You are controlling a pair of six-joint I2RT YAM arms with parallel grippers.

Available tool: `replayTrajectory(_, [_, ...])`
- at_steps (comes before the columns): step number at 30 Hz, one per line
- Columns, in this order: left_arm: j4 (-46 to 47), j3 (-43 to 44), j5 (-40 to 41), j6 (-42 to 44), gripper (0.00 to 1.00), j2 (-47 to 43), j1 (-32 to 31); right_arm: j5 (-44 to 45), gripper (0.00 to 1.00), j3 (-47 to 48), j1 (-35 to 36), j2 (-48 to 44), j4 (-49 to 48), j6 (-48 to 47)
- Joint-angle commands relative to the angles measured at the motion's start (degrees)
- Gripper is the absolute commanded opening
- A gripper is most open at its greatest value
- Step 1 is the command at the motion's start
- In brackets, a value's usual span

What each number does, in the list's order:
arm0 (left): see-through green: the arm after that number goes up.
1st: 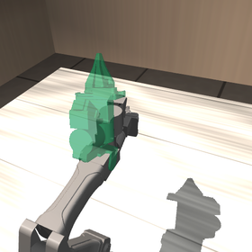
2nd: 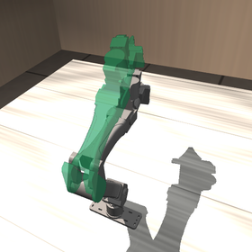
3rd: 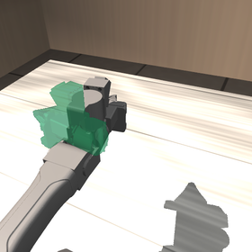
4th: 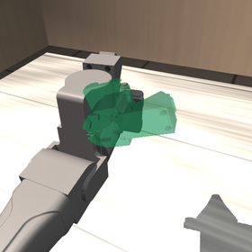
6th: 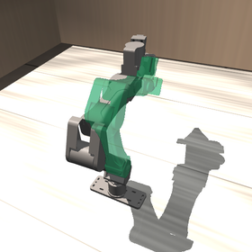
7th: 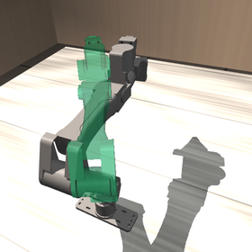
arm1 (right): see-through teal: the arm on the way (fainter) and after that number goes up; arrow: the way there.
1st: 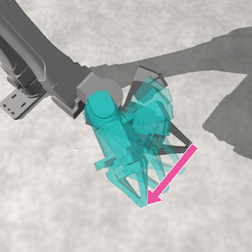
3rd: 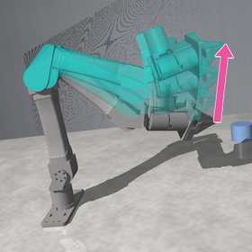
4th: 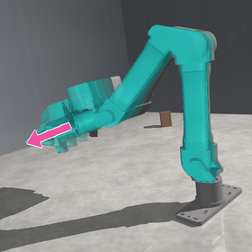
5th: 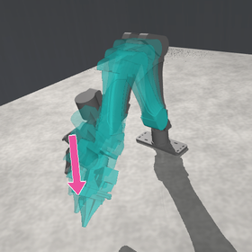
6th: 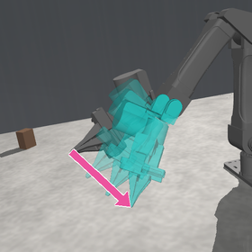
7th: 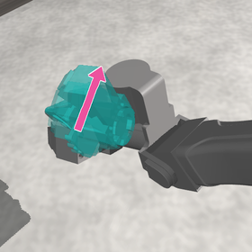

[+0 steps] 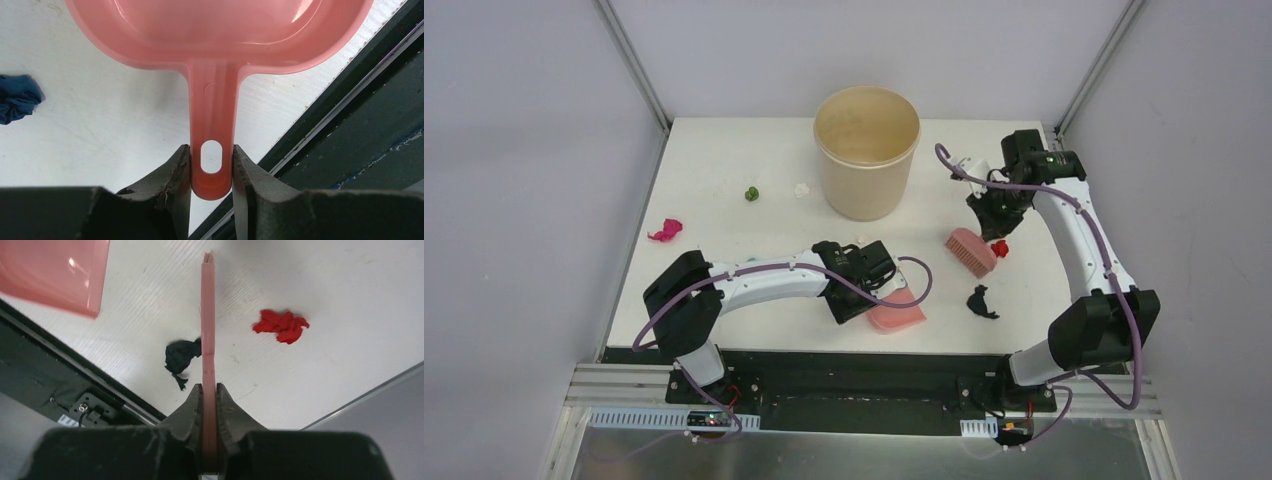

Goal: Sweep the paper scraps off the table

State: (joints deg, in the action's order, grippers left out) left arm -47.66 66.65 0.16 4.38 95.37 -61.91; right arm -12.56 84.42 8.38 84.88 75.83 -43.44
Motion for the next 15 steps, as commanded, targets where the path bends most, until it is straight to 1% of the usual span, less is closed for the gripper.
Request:
replayTrajectory(1, [-0.2,0.4,0.7,-0.3,0.0,-1.1,-0.4,2.9,0.0,6.2,0.0,-2.6,-4.2,9.0])
replayTrajectory(4, [-0.8,1.3,-2.3,1.6,0.0,-1.8,-0.4,9.8,0.0,7.3,-0.9,-4.9,-4.7,9.6])
replayTrajectory(7, [-0.9,1.8,-6.3,3.3,0.0,-3.0,-0.5,17.6,0.0,6.3,-4.2,-5.6,-5.4,9.8])
replayTrajectory(9, [-0.9,1.9,-7.7,3.5,0.0,-3.7,-0.5,21.7,0.0,4.5,-7.0,-5.4,-5.3,10.7])
replayTrajectory(12, [-0.9,1.9,-9.0,4.0,0.0,-4.3,-1.7,23.8,0.0,1.8,-10.9,-5.7,-3.7,12.9])
replayTrajectory(15, [-1.0,2.8,-10.0,5.0,0.0,-3.5,-4.3,25.2,0.0,-2.8,-12.5,-7.8,-3.1,14.9])
